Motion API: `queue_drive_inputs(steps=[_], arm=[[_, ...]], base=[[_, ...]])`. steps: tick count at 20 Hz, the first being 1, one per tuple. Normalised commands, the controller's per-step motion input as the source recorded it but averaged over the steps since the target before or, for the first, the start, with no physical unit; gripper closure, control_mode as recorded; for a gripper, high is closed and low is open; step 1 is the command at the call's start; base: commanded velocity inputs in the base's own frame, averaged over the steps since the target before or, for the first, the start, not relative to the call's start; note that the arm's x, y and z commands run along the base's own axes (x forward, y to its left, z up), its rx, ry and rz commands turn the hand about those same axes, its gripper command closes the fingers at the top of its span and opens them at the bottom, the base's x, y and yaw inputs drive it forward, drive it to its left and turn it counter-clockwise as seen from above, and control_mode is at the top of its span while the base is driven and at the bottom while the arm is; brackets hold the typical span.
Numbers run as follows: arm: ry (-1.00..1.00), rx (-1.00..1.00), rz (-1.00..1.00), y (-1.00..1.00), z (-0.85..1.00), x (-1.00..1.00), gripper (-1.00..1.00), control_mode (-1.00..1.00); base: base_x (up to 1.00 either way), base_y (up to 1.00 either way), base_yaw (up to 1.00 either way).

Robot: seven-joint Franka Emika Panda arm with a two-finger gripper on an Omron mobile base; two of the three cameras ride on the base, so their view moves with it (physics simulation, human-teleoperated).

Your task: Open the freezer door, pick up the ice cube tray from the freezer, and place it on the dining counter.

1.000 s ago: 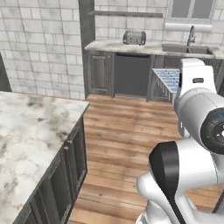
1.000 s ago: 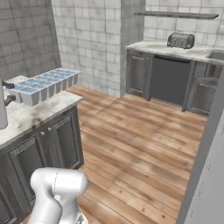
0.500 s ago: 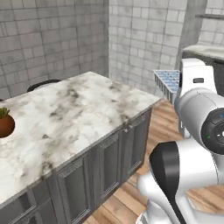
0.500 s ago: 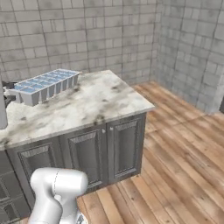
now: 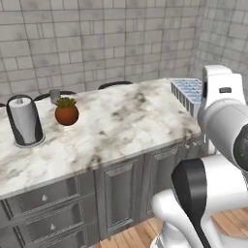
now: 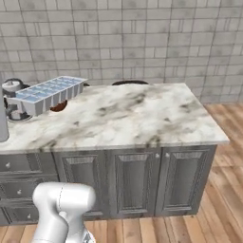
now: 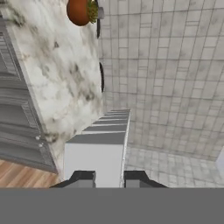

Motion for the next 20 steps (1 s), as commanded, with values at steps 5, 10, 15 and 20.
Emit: queue_drive_inputs(steps=[5, 10, 15, 20], arm=[[0.0, 0.0, 0.0, 0.0, 0.0, 0.0, 1.0, 1.0], [0.0, 0.0, 0.0, 0.0, 0.0, 0.0, 1.0, 1.0], [0.0, 0.0, 0.0, 0.0, 0.0, 0.0, 1.0, 1.0], [0.0, 0.0, 0.0, 0.0, 0.0, 0.0, 1.0, 1.0]], base=[[0.61, -0.28, 0.3], [0.73, -0.33, 0.21], [0.51, -0.41, 0.27], [0.44, -0.18, 0.12]])
